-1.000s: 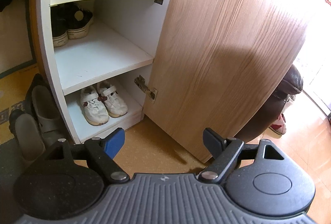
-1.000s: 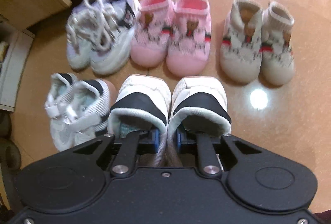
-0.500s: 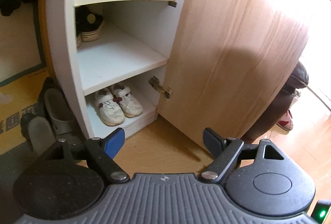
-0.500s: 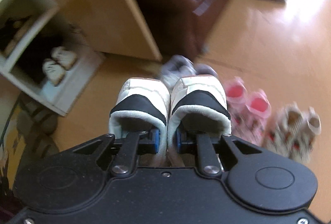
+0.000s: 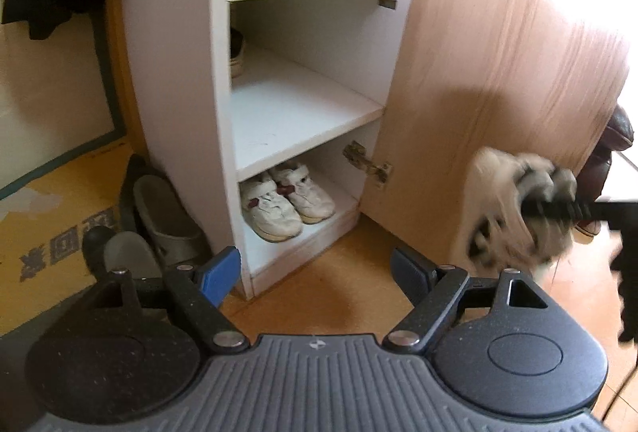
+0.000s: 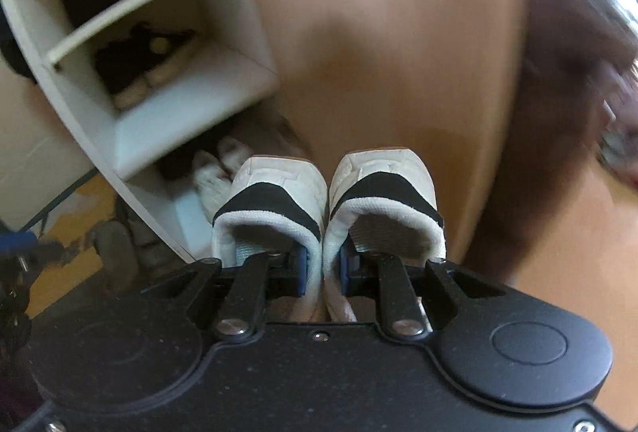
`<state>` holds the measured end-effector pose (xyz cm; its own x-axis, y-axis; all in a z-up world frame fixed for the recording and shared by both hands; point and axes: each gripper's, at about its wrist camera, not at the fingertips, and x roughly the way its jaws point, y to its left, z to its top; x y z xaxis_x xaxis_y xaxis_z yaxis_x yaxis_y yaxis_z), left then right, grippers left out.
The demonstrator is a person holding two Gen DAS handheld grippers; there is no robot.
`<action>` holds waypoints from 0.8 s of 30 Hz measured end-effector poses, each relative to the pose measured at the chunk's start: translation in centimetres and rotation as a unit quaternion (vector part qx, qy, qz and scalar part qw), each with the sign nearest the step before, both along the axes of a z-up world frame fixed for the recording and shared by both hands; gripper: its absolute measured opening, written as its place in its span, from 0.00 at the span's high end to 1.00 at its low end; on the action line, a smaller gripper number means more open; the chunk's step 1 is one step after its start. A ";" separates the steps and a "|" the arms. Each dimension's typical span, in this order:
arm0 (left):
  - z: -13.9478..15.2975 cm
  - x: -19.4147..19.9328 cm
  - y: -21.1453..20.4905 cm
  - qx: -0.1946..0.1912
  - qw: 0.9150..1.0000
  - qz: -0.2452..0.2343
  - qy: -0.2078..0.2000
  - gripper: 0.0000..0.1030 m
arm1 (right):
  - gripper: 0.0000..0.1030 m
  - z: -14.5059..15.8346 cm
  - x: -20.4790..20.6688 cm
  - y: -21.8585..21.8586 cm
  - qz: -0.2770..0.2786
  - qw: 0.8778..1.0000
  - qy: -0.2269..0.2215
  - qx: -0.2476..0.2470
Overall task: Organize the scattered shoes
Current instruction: 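Carry the white black-striped sneakers with the right tool into the cabinet, then set the sneakers on the second shelf with the right tool and open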
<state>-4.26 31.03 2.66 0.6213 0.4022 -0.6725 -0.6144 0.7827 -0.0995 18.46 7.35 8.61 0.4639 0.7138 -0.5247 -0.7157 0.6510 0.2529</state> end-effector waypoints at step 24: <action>0.9 -2.6 4.9 -0.063 0.995 0.060 -0.039 0.20 | 0.85 9.0 4.4 23.7 0.162 0.973 -0.153 -0.056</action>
<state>-6.83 35.89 3.59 0.6258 0.3927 -0.6740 -0.6897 0.6821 -0.2430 22.82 31.08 17.65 0.3703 0.7956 -0.4794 -0.9189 0.3892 -0.0640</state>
